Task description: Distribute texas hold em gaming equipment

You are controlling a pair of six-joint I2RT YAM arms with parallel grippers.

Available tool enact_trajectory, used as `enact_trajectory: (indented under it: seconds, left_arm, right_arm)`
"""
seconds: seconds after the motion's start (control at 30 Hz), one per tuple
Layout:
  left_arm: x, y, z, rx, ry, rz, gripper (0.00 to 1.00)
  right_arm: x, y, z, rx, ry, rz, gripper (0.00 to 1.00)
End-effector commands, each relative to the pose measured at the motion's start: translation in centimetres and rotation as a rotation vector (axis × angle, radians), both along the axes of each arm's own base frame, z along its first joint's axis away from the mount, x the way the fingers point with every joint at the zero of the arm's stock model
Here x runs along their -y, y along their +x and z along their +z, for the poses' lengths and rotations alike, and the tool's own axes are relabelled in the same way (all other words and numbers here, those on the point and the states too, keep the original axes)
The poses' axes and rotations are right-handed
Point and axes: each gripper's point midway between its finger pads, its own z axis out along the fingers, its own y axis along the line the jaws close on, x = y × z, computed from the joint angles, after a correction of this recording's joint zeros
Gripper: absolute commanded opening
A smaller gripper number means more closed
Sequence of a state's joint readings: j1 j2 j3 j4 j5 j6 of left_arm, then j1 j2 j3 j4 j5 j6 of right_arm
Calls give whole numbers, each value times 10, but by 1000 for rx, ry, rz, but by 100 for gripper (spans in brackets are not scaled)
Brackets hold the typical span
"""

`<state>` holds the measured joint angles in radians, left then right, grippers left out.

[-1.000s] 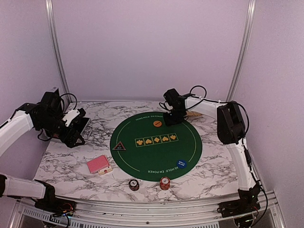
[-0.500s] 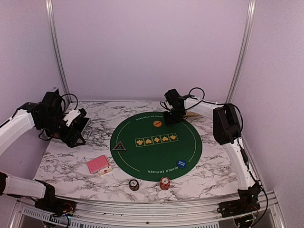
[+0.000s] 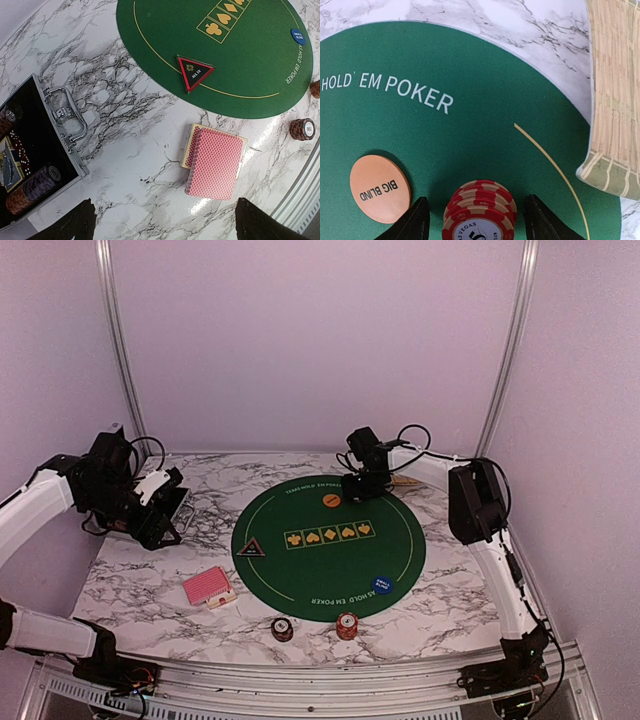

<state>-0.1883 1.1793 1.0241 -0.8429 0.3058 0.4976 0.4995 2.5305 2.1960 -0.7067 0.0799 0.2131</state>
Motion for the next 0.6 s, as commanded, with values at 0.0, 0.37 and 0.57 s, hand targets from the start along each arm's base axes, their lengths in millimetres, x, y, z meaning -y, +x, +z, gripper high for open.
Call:
enact_trajectory:
  seconds: [0.0,0.37,0.57]
  left_arm:
    - [4,0,12,10,-22,-6,99]
    - [4,-2,11,5,-25,-7,99]
    - [5,-4,12,11,-32,-12,99]
  right_arm:
    - [1,14,44,82,33,-12,64]
    - [-6,-39,120,180,10,41,81]
    - [-43,-131,138,177,14,196,94]
